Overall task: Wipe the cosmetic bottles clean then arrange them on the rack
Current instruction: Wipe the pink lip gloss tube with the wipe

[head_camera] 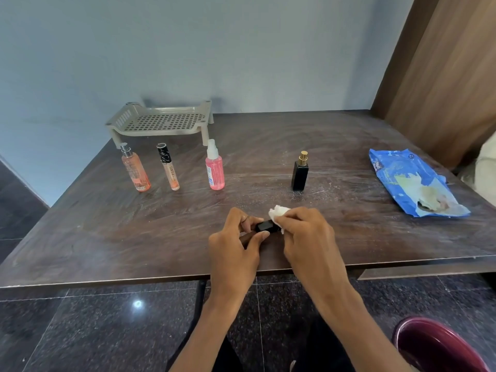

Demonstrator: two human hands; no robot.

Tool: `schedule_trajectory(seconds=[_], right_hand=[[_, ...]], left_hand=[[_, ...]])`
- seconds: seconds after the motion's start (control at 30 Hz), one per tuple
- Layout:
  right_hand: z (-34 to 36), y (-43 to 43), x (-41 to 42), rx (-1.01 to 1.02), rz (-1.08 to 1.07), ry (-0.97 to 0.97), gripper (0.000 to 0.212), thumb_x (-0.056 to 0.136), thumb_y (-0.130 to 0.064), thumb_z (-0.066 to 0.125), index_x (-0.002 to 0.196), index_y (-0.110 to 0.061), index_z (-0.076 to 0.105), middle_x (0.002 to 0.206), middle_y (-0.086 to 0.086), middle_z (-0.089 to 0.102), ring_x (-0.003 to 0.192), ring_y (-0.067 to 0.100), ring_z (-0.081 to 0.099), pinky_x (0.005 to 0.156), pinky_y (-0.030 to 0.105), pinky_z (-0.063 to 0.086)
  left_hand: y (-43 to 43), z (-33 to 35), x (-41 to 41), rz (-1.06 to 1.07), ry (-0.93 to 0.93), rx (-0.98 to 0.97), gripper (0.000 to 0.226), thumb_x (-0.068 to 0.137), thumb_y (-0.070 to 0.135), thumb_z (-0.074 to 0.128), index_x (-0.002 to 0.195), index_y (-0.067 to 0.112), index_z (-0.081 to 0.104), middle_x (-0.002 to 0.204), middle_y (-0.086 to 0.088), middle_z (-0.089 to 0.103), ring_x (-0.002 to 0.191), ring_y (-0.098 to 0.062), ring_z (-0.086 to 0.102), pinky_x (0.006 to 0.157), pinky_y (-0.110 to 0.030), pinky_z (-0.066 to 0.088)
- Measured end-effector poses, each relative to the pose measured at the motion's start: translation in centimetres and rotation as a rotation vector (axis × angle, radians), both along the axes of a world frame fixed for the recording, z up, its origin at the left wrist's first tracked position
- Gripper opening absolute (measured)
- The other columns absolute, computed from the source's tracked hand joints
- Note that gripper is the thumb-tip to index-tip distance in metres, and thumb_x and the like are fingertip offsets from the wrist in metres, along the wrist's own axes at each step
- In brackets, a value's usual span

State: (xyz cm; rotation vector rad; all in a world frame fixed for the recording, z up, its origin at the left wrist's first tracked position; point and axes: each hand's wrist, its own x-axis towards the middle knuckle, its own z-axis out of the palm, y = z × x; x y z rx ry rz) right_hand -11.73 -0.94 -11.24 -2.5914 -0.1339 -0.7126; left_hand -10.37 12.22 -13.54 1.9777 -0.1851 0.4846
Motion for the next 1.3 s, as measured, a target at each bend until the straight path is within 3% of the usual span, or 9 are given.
schedule_trajectory(seconds=[0.13,0.23,0.4,0.67,0.83,1.03,1.13,1.3], right_hand=[[-0.2,0.6,-1.0,-0.022,0.057,-0.003,0.034,0.07,0.01,0.077,0.099,-0.007,0.076,0.086,0.006,0.067,0.081,0.026,0.062,0.056,0.032,0.057],[-0.2,0.5,-1.1,-0.028,0.056,0.033,0.032,0.071,0.01,0.076,0.098,-0.009,0.076,0.087,0.005,0.065,0.083,0.024,0.061,0.056,0.029,0.054],[-0.1,1.1,-0.3,-0.066,-0.049,0.135,0.023,0.07,0.011,0.073,0.086,-0.006,0.074,0.081,0.007,0.06,0.077,0.026,0.06,0.051,0.023,0.037],[1.3,2.1,0.5,-0.137,-0.11,0.286,0.025,0.094,-0.002,0.051,0.114,-0.005,0.066,0.11,0.013,0.055,0.113,0.033,0.051,0.068,0.026,0.035],[1.9,2.2,0.3,-0.141,-0.108,0.335,0.028,0.096,-0.006,0.048,0.12,-0.009,0.062,0.116,0.01,0.051,0.119,0.029,0.047,0.07,0.023,0.034],[1.7,2.0,-0.6,-0.109,-0.111,0.34,0.031,0.093,-0.004,0.048,0.118,-0.014,0.062,0.121,0.005,0.049,0.11,0.02,0.048,0.069,0.021,0.03],[1.8,2.0,-0.3,-0.123,-0.122,0.338,0.026,0.094,-0.004,0.046,0.112,-0.011,0.064,0.115,0.005,0.05,0.107,0.021,0.049,0.068,0.023,0.031],[2.2,1.7,0.6,-0.154,-0.099,0.335,0.028,0.097,-0.006,0.045,0.118,-0.011,0.062,0.108,0.005,0.048,0.108,0.023,0.05,0.071,0.023,0.03]], left_hand=[[0.1,-0.1,-0.1,0.015,-0.033,0.018,0.055,0.079,0.011,0.085,0.075,0.037,0.037,0.081,0.013,0.071,0.079,0.016,0.064,0.064,-0.006,0.049],[0.0,-0.2,0.0,0.005,-0.033,0.014,0.056,0.078,0.009,0.085,0.075,0.037,0.037,0.081,0.018,0.07,0.079,0.017,0.064,0.065,-0.005,0.048],[0.0,-0.2,0.0,-0.022,-0.034,-0.016,0.054,0.078,0.005,0.084,0.075,0.034,0.039,0.084,0.023,0.068,0.085,0.019,0.064,0.069,-0.004,0.048],[0.1,-0.4,0.1,-0.022,-0.04,-0.037,0.053,0.077,0.001,0.084,0.073,0.031,0.041,0.08,0.017,0.07,0.09,0.014,0.067,0.074,-0.005,0.049],[0.1,-0.4,0.1,-0.024,-0.04,-0.035,0.051,0.076,0.002,0.084,0.072,0.029,0.041,0.076,0.016,0.069,0.09,0.014,0.067,0.071,-0.007,0.05],[0.0,-0.4,0.3,-0.026,-0.02,-0.05,0.046,0.077,-0.001,0.083,0.072,0.021,0.043,0.078,0.011,0.071,0.091,0.011,0.068,0.07,-0.007,0.05],[0.1,-0.3,0.1,-0.029,-0.02,-0.051,0.05,0.076,-0.002,0.083,0.071,0.025,0.042,0.077,0.013,0.07,0.091,0.013,0.067,0.071,-0.005,0.049],[0.0,-0.2,0.1,-0.022,-0.01,-0.078,0.05,0.077,-0.003,0.082,0.071,0.025,0.041,0.076,0.012,0.069,0.092,0.009,0.069,0.073,-0.008,0.051]])
